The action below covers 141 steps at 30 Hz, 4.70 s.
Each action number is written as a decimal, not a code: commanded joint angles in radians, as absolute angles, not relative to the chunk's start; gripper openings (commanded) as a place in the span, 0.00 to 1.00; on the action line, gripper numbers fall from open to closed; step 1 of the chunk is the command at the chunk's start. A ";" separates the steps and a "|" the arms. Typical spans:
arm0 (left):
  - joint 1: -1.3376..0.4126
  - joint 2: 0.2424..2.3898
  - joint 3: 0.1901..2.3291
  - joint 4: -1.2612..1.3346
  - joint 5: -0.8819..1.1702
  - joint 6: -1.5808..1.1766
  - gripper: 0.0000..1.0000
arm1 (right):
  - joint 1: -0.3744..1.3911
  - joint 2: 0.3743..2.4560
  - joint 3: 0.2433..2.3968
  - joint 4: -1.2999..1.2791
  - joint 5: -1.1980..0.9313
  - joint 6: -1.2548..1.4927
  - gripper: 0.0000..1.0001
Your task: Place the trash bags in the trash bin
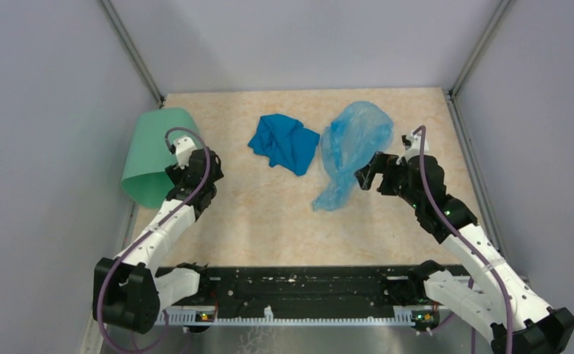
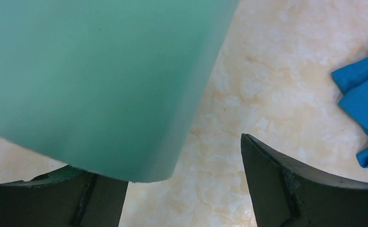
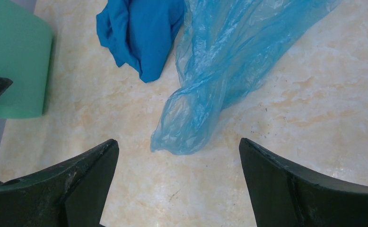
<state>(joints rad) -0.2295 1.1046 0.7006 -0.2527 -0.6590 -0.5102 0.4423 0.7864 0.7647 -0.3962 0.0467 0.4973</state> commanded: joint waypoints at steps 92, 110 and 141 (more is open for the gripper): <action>-0.284 1.685 1.972 -1.161 -0.265 -0.127 0.45 | 0.458 0.978 0.984 -0.520 -0.092 0.435 0.98; -0.262 1.635 1.903 -0.944 -0.237 -0.101 0.87 | 0.459 0.966 0.972 -0.570 0.014 0.443 0.99; -0.575 1.330 1.421 -0.472 0.109 -0.372 0.91 | 0.617 1.348 0.937 -0.307 0.355 0.649 0.79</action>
